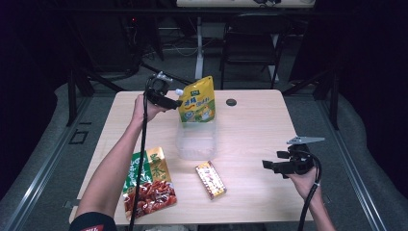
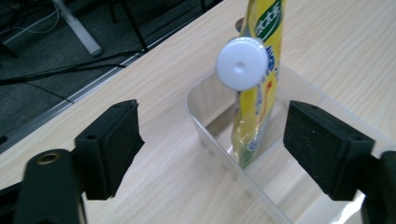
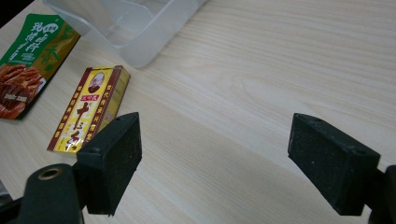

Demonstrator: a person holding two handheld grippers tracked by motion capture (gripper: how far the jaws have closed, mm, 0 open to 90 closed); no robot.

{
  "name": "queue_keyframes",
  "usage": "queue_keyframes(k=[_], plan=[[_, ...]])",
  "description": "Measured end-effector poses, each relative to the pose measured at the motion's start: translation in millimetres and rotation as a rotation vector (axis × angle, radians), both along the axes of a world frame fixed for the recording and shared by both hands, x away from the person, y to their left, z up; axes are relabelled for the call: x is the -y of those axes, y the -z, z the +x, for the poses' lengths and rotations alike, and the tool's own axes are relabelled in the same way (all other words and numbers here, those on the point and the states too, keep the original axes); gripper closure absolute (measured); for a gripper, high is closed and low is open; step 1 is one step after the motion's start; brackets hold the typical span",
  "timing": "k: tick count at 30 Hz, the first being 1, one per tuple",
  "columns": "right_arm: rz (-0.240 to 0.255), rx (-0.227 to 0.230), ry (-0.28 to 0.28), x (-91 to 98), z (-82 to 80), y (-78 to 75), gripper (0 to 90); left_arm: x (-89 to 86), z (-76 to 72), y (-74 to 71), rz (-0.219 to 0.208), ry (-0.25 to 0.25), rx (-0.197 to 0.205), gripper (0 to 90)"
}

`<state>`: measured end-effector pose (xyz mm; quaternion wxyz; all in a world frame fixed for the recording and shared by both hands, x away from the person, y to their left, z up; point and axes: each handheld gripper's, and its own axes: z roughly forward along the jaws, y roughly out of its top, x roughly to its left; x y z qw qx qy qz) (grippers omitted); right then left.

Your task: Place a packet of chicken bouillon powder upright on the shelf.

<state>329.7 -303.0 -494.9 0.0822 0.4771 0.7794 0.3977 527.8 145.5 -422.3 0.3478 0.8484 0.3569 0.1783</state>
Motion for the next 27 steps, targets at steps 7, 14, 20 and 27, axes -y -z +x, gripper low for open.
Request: queue_keyframes(k=[7, 14, 20, 27], plan=[[0.001, -0.003, -0.002, -1.9, -1.4, -0.9, 17.1, -10.3, -19.3, -5.6, 0.009, -0.004, -0.015, 14.4], [-0.015, -0.008, -0.015, -8.4, -2.6, -1.7, 17.0, -27.9, -50.0, -3.0, -0.010, -0.006, -0.027, 11.4], [-0.021, -0.011, -0.024, -16.9, -5.2, -2.6, 16.5, -36.3, -79.3, 4.2, -0.022, -0.027, -0.034, 8.8], [-0.050, -0.025, -0.047, -31.5, -9.5, -0.7, 16.7, -42.7, -113.9, 18.9, -0.023, -0.053, -0.054, 6.9]])
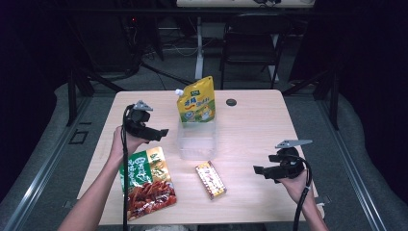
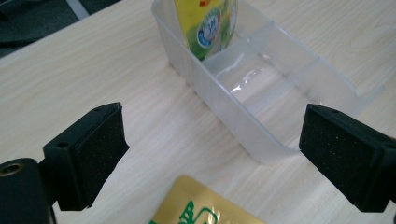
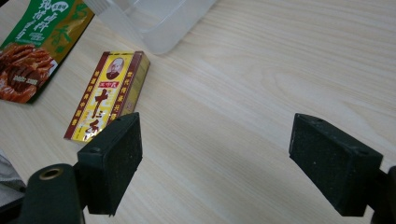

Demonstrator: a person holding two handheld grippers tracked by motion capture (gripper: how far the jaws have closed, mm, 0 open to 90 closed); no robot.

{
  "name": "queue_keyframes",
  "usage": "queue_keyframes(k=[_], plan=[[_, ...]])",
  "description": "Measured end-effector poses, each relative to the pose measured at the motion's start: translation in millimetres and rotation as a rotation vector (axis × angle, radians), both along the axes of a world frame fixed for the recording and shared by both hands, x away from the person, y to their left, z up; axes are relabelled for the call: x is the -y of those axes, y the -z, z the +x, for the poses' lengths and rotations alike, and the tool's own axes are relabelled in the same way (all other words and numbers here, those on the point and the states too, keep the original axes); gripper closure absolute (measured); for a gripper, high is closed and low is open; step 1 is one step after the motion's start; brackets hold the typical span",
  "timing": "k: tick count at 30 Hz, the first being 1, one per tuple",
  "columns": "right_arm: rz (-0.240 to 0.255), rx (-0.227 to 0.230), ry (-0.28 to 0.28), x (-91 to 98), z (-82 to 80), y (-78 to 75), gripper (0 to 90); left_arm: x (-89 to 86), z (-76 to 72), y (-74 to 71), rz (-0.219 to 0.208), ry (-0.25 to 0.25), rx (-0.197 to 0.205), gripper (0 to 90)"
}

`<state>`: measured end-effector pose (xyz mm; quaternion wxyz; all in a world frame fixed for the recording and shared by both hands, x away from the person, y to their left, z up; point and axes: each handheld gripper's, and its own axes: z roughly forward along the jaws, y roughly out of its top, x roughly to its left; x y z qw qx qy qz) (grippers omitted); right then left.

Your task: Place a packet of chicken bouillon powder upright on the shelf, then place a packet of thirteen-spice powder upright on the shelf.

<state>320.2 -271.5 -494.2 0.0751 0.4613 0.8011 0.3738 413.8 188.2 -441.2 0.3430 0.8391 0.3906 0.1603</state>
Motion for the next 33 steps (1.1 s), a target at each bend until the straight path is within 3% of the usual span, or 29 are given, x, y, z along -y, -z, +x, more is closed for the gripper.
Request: queue_keyframes(k=[4, 5, 7, 11, 14, 15, 27, 33], plan=[[-0.019, -0.010, -0.016, -10.2, -2.2, 1.5, 17.0, -3.4, -16.5, 10.9, -0.002, -0.028, -0.022, 6.7], [-0.020, -0.006, -0.018, -13.0, -2.7, 2.2, 17.1, -4.0, -20.4, 14.6, -0.012, -0.049, -0.013, 6.7], [-0.026, -0.013, -0.029, -18.3, -4.2, 2.8, 17.2, -7.4, -26.8, 21.2, -0.046, -0.058, -0.036, 6.7], [-0.036, -0.018, -0.051, -29.0, -7.2, 4.7, 17.4, -8.1, -38.0, 31.7, -0.038, -0.083, -0.036, 6.5], [-0.051, -0.026, -0.061, -35.5, -8.5, 4.7, 17.6, -10.9, -45.5, 37.2, -0.065, -0.080, -0.058, 6.4], [-0.053, -0.027, -0.059, -40.4, -9.2, 5.1, 17.8, -11.3, -48.4, 39.3, -0.043, -0.076, -0.074, 6.1], [-0.099, -0.042, -0.068, -59.1, -12.6, 3.0, 16.7, -16.4, -56.6, 50.6, -0.058, -0.100, -0.115, 3.1], [-0.122, -0.034, -0.088, -78.3, -13.1, 0.0, 15.3, -22.6, -60.0, 51.0, -0.065, -0.126, -0.117, 1.8]])
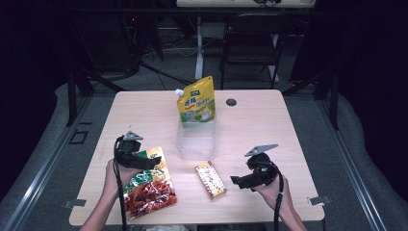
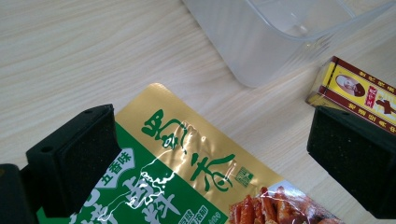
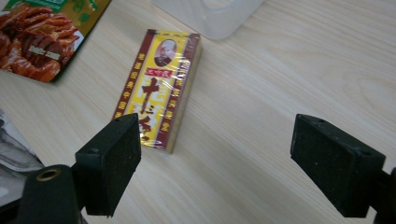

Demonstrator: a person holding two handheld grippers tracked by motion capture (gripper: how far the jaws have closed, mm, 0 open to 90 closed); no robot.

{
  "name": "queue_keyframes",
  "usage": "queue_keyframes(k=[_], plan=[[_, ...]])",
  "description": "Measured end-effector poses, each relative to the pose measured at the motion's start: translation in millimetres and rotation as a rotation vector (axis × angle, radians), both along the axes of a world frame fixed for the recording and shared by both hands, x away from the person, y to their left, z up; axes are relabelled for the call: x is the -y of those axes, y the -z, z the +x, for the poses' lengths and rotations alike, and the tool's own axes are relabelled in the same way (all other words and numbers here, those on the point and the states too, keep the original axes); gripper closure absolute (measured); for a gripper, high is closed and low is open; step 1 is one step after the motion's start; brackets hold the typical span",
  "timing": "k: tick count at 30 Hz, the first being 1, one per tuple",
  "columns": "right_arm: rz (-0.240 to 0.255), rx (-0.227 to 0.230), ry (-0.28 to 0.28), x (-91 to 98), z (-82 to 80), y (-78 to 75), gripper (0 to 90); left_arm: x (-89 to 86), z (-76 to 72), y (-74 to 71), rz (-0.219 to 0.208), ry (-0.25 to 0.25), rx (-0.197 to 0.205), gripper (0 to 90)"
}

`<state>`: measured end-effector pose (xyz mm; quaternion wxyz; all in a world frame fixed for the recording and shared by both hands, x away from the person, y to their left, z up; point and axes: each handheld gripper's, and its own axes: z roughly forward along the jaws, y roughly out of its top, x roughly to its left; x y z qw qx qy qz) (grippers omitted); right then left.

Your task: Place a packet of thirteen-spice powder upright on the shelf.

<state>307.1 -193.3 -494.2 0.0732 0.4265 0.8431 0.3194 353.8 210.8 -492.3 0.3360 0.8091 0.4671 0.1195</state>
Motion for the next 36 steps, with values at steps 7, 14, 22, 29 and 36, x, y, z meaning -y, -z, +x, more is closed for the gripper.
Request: queue_keyframes(k=[7, 14, 22, 29, 36], plan=[[-0.025, -0.035, -0.041, -32.4, 1.3, 4.9, 14.5, -0.2, -2.4, 3.1, -0.003, -0.008, -0.008, 0.3], [-0.057, -0.066, -0.080, -63.6, 7.4, 15.5, 14.6, 5.3, -4.0, 5.7, 0.011, 0.003, -0.015, 0.3], [-0.121, -0.106, -0.088, -92.7, 14.6, 35.1, 17.6, 7.6, -4.2, 9.1, 0.017, 0.011, -0.027, 0.3], [-0.163, -0.124, -0.089, -101.5, 13.3, 42.9, 20.8, 11.8, -2.8, 13.2, 0.024, 0.026, -0.043, 0.3], [-0.191, -0.119, -0.068, -99.1, 16.0, 47.4, 23.9, 17.2, -4.5, 14.1, 0.027, 0.044, -0.039, 0.3]])
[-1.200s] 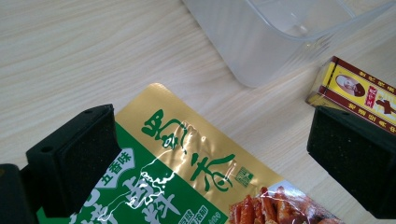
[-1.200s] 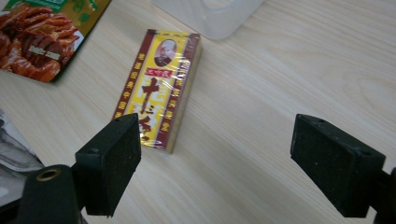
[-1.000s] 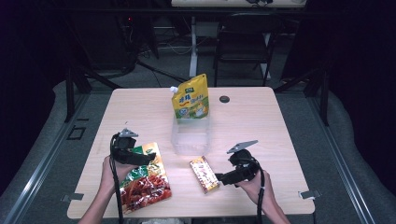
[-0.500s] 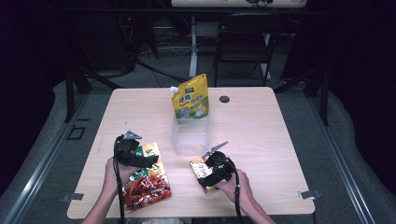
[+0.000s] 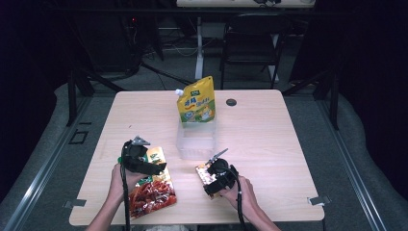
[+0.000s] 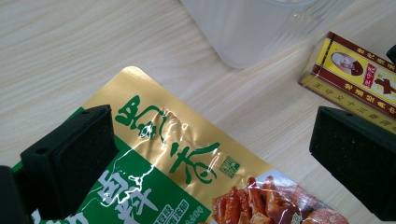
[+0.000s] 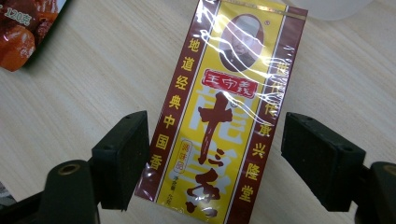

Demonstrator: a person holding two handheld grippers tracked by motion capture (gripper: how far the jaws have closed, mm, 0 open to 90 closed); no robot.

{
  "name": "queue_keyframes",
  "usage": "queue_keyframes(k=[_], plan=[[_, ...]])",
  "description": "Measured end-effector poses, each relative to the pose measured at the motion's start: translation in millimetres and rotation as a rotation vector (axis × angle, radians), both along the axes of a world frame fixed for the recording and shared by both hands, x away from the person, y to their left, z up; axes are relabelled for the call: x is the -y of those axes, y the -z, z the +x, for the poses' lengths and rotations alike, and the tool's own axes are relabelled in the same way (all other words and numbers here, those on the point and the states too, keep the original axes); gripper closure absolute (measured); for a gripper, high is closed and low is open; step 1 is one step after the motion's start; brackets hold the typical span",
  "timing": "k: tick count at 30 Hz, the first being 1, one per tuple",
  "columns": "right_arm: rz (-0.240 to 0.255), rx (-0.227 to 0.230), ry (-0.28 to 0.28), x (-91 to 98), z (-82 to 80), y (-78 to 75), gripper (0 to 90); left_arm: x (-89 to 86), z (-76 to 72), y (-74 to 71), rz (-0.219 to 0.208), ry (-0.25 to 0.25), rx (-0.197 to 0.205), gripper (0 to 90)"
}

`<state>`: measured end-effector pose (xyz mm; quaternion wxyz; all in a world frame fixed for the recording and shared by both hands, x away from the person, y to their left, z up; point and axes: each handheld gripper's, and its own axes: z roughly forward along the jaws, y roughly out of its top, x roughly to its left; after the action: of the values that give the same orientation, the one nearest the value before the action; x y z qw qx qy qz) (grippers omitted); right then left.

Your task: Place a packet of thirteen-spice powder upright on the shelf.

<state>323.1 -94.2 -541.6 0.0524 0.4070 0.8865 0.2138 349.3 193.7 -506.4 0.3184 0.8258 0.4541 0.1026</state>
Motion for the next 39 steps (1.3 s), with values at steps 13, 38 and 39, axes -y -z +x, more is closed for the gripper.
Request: queue_keyframes(k=[13, 38, 39], plan=[[-0.009, -0.017, -0.017, -1.4, 1.2, 5.1, 30.9, 8.0, -1.0, 2.9, 0.002, 0.026, -0.020, 0.4], [0.094, 0.161, -0.038, 12.6, -23.9, -22.1, 32.5, 37.1, -5.4, -8.6, -0.135, 0.133, -0.109, 2.8], [0.108, 0.176, -0.040, 13.1, -24.6, -22.3, 32.5, 37.1, -5.4, -8.6, -0.135, 0.133, -0.109, 3.2]])
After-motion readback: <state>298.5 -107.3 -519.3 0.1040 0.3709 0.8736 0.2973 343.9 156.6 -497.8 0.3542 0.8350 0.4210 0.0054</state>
